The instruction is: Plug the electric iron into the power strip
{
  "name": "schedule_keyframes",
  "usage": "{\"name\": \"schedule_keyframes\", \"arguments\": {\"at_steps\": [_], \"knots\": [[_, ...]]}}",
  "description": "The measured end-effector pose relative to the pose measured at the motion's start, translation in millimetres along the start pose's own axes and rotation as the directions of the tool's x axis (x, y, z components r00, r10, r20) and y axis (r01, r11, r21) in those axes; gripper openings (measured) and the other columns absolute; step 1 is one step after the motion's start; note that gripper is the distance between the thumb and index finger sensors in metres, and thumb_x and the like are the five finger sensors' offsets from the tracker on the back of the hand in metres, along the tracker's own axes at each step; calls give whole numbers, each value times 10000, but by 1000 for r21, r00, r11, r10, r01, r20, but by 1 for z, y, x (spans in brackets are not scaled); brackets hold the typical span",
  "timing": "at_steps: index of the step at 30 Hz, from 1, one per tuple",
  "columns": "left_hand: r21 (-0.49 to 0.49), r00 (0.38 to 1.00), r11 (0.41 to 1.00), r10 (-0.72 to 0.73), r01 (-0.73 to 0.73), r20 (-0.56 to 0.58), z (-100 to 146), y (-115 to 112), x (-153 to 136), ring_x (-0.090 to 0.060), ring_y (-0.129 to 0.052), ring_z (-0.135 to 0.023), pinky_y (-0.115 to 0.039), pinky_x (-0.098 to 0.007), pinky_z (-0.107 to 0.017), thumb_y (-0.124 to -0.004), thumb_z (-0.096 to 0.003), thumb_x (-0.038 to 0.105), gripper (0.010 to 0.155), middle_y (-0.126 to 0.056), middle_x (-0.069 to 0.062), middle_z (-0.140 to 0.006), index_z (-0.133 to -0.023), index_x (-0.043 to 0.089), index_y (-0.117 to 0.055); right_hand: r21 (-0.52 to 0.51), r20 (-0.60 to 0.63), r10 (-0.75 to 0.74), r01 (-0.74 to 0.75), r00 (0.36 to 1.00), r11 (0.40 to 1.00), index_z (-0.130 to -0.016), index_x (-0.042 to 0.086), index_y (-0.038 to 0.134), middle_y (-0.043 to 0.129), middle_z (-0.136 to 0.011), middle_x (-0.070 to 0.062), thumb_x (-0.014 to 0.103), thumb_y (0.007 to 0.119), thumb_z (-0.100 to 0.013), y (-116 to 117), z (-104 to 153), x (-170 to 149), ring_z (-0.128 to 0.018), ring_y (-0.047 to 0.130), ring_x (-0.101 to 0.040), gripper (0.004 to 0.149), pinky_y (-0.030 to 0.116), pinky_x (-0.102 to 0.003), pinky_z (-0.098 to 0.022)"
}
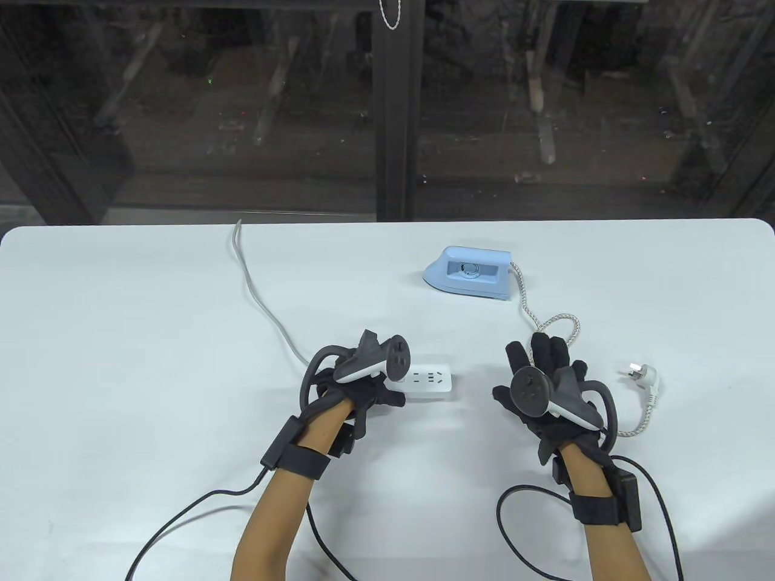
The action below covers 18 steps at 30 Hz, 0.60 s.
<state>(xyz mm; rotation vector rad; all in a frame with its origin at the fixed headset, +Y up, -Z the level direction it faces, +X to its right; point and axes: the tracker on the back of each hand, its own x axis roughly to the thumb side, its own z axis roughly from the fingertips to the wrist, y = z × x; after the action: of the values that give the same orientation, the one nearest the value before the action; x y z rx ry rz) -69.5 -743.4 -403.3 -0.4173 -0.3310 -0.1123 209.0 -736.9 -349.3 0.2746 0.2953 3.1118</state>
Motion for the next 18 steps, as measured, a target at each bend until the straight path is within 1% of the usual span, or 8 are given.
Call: {"name": "schedule_keyframes", "arguments": {"at_steps": [4, 6, 8, 12, 13, 15, 18], "knots": [[40, 999, 999, 19, -21, 46, 16, -2, 5, -291, -665, -1106, -593, -555, -820, -670, -390, 630, 825, -616, -30, -1179, -1101, 319, -393, 12, 0, 6, -6, 1000, 1000, -1120, 224, 52, -66, -1152, -296, 565, 445, -565, 2, -1, 1, -1016, 0, -556, 761, 256, -788, -678], [42, 997, 998, 37, -40, 67, 24, -7, 7, -269, -664, -1109, -585, -551, -823, -668, -390, 632, 829, -622, -15, -1176, -1102, 307, -395, 16, 0, 6, -6, 1000, 1000, -1121, 223, 52, -65, -1152, -296, 564, 446, -563, 3, -1, 1, -1015, 1, -556, 763, 256, -789, -677], [31, 996, 998, 45, -48, 79, 29, -13, 10, -253, -644, -1120, -569, -550, -828, -668, -388, 635, 831, -609, 4, -1181, -1102, 313, -389, 20, 0, 8, -8, 1000, 1000, -1120, 223, 54, -65, -1152, -295, 562, 447, -564, 3, -1, 2, -1015, 2, -557, 761, 256, -788, -677], [14, 997, 1000, 12, -13, 78, 32, -26, 13, -246, -627, -1124, -562, -538, -832, -663, -389, 634, 828, -585, 20, -1186, -1100, 309, -388, 26, 1, 17, -17, 1000, 1000, -1120, 224, 55, -65, -1151, -296, 560, 448, -564, 4, -1, 3, -1015, 1, -556, 759, 256, -787, -678], [12, 997, 1000, 6, -7, 77, 32, -28, 14, -245, -600, -1130, -551, -538, -834, -664, -389, 631, 824, -558, 26, -1192, -1097, 315, -384, 28, 1, 19, -19, 1000, 999, -1120, 224, 54, -66, -1151, -296, 560, 448, -564, 4, -1, 3, -1014, 1, -556, 760, 257, -787, -678], [29, 997, 1000, -10, 8, 81, 34, -31, 15, -253, -573, -1138, -532, -541, -838, -664, -386, 630, 816, -533, 25, -1198, -1091, 315, -400, 32, -1, 24, -24, 1000, 999, -1120, 225, 54, -68, -1150, -295, 559, 449, -564, 4, -1, 3, -1014, 0, -556, 759, 255, -787, -678], [5, 998, 1000, -17, 17, 66, 33, -38, 13, -294, -426, -1163, -462, -565, -846, -631, -376, 649, 825, -404, 11, -1227, -1093, 326, -383, 37, -8, 24, -24, 1000, 999, -1120, 225, 56, -67, -1150, -296, 558, 450, -565, 5, 0, 2, -1013, 0, -556, 758, 255, -786, -678]]}}
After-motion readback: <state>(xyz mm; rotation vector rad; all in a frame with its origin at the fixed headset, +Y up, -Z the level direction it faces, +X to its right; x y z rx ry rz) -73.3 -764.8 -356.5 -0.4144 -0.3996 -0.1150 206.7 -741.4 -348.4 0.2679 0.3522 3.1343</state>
